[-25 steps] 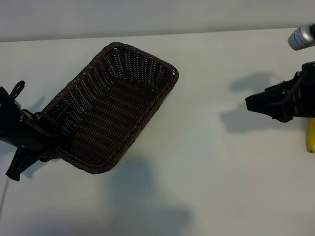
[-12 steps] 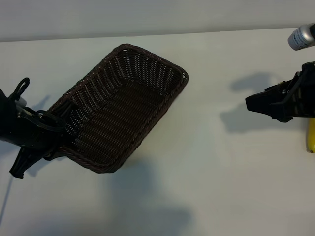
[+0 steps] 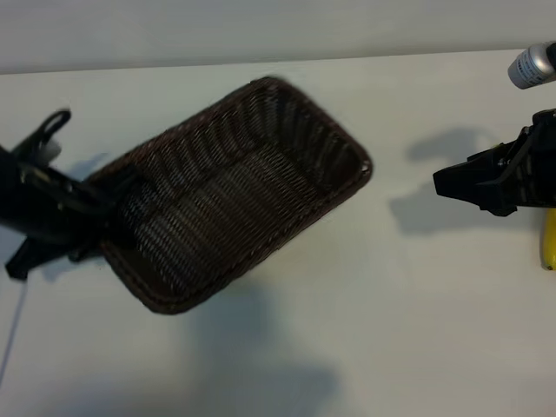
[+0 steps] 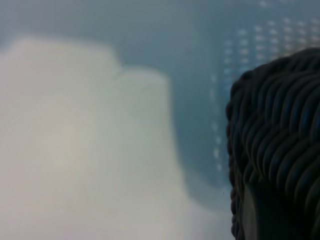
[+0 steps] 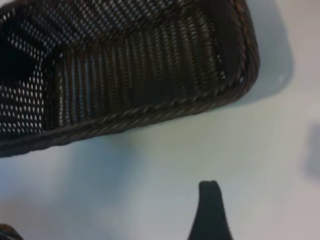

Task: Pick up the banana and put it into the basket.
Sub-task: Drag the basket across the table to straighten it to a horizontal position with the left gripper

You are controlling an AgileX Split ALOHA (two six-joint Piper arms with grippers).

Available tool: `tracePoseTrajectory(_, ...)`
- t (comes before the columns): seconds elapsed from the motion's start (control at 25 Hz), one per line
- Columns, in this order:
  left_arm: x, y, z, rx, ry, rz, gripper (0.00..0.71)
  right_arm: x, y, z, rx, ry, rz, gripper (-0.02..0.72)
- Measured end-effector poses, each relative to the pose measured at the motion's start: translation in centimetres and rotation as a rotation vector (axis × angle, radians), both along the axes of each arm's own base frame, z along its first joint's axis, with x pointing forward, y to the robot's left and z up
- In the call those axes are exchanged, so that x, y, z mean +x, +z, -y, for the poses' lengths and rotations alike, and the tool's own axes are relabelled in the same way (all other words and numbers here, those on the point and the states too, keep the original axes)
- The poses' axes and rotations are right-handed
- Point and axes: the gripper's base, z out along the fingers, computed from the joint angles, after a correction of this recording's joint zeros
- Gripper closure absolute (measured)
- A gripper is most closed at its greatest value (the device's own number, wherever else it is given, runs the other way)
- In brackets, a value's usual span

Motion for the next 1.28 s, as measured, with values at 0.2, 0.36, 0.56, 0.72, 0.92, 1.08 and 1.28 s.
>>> tracePoseTrajectory(0.2,2.2,3.5,0.6,0.0,-0.144,0.095,0.542,0.0,0.0,0.0,0.0,0.0,0.0,0.167)
tracePoseTrajectory(0.36,3.6,5.5,1.0,0.013,-0.272,0.104,0.542,0.0,0.0,0.0,0.0,0.0,0.0,0.167)
tracePoseTrajectory(0.56,6.3,5.8,1.6,0.018,-0.408,0.053,0.542,0.0,0.0,0.0,0.0,0.0,0.0,0.167)
tracePoseTrajectory(0.72,8.7,5.3,2.1,0.018,-0.526,0.004,0.542,0.0,0.0,0.0,0.0,0.0,0.0,0.167)
tracePoseTrajectory(0.92,11.5,4.4,2.6,0.005,-0.61,-0.049,0.542,0.0,0.0,0.0,-0.001,0.0,0.0,0.167)
tracePoseTrajectory(1.08,13.2,4.0,3.4,0.006,-0.628,-0.037,0.542,0.0,0.0,0.0,-0.001,0.0,0.0,0.167)
tracePoseTrajectory(1.28,13.4,2.5,5.4,0.008,-0.677,-0.065,0.542,0.0,0.0,0.0,-0.001,0.0,0.0,0.167)
